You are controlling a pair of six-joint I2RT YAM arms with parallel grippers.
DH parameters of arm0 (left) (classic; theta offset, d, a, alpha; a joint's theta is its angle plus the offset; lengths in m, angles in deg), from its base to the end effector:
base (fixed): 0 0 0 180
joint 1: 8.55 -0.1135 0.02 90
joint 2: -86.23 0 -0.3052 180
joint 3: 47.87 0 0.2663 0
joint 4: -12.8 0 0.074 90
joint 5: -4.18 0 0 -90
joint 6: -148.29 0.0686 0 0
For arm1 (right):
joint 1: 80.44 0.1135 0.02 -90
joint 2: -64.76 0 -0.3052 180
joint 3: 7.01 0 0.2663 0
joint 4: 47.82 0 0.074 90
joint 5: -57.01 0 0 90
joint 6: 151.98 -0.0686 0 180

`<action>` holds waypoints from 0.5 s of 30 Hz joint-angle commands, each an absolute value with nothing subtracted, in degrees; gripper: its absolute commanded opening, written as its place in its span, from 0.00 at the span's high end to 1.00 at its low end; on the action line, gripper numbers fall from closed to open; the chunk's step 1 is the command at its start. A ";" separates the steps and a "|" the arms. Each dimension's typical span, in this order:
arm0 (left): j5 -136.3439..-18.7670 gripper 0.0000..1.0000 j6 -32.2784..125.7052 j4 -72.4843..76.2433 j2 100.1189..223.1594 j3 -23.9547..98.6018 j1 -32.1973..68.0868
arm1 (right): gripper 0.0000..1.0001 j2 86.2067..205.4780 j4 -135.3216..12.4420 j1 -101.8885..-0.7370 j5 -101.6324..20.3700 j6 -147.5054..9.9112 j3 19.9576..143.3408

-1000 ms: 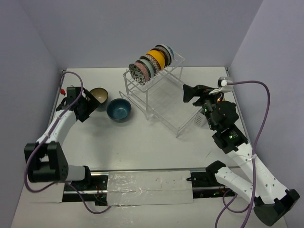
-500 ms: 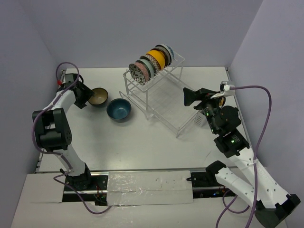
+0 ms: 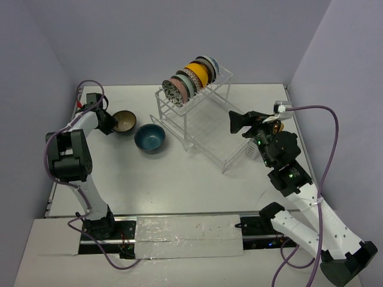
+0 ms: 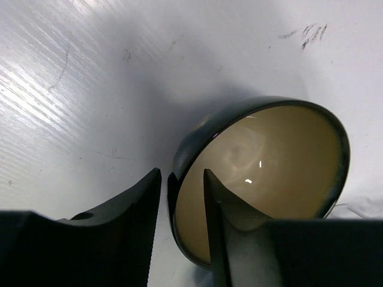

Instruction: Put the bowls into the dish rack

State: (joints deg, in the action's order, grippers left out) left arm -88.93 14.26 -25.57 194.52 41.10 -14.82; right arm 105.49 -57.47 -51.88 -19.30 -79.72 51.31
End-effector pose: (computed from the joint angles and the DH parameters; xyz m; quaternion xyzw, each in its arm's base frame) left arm 0.4402 0.0521 0.1947 -0.4149 0.8659 -0.0653 0.2716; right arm 0.1675 0.0727 0.4125 0.0281 0.6573 0.2225 0.7194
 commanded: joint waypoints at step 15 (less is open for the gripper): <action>-92.84 0.99 16.89 -27.56 191.88 41.80 -13.13 | 0.04 105.10 -55.40 -52.05 -20.16 -79.39 50.75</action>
